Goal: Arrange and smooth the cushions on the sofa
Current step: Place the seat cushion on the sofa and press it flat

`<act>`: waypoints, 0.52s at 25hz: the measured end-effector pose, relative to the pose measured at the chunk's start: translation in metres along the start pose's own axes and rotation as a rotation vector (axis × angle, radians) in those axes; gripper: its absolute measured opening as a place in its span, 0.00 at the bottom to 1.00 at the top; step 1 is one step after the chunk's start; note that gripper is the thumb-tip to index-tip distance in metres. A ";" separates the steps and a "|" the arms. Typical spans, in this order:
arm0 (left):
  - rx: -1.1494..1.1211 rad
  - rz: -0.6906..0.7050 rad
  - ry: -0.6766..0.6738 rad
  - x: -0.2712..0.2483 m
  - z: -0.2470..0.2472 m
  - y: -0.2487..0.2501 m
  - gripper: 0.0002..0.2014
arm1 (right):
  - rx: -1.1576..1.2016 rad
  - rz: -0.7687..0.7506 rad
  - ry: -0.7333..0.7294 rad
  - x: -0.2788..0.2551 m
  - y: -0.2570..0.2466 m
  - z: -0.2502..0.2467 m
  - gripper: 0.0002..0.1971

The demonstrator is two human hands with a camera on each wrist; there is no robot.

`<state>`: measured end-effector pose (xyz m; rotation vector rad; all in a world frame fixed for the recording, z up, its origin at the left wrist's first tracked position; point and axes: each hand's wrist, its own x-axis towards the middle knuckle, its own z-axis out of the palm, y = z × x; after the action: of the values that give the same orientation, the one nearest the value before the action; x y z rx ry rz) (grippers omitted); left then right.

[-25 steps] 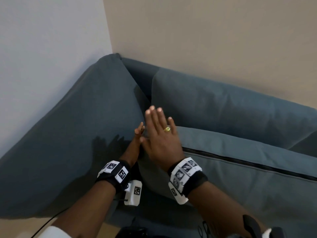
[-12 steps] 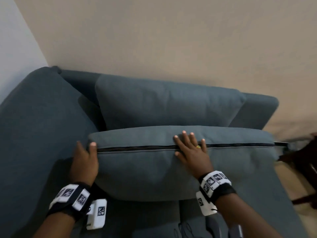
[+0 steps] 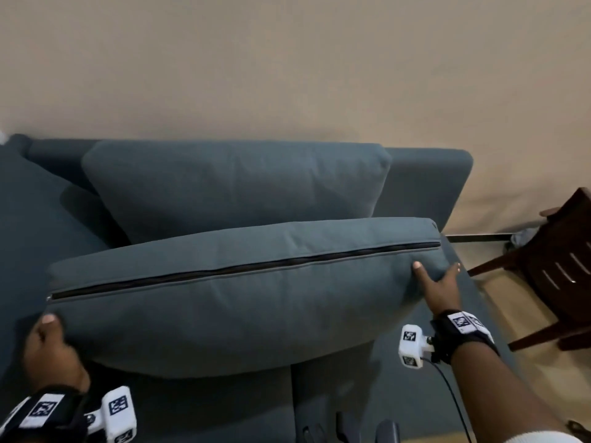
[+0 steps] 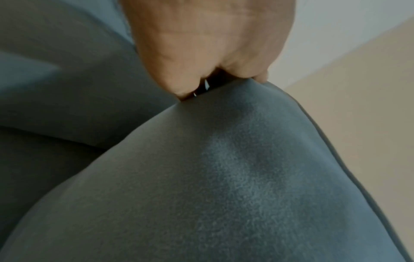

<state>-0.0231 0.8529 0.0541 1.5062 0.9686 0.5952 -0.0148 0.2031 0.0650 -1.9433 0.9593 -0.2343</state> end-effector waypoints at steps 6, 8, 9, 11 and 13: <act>0.270 0.028 -0.094 -0.014 -0.014 0.012 0.30 | 0.187 -0.043 0.148 0.001 0.006 -0.001 0.22; 0.339 0.033 -0.129 -0.006 -0.028 0.015 0.29 | 0.216 -0.064 0.177 -0.009 0.005 -0.014 0.16; 0.376 0.052 -0.166 -0.007 -0.035 0.023 0.28 | 0.222 -0.074 0.196 -0.014 0.005 -0.023 0.17; 0.427 0.130 -0.223 -0.001 -0.052 0.040 0.26 | 0.198 -0.097 0.219 -0.022 0.001 -0.048 0.19; 0.462 0.205 -0.231 0.009 -0.069 0.064 0.27 | 0.045 -0.137 0.248 -0.029 -0.006 -0.079 0.30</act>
<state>-0.0597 0.9010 0.1274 2.0541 0.8090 0.3387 -0.0716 0.1738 0.1198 -1.9708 0.9705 -0.5822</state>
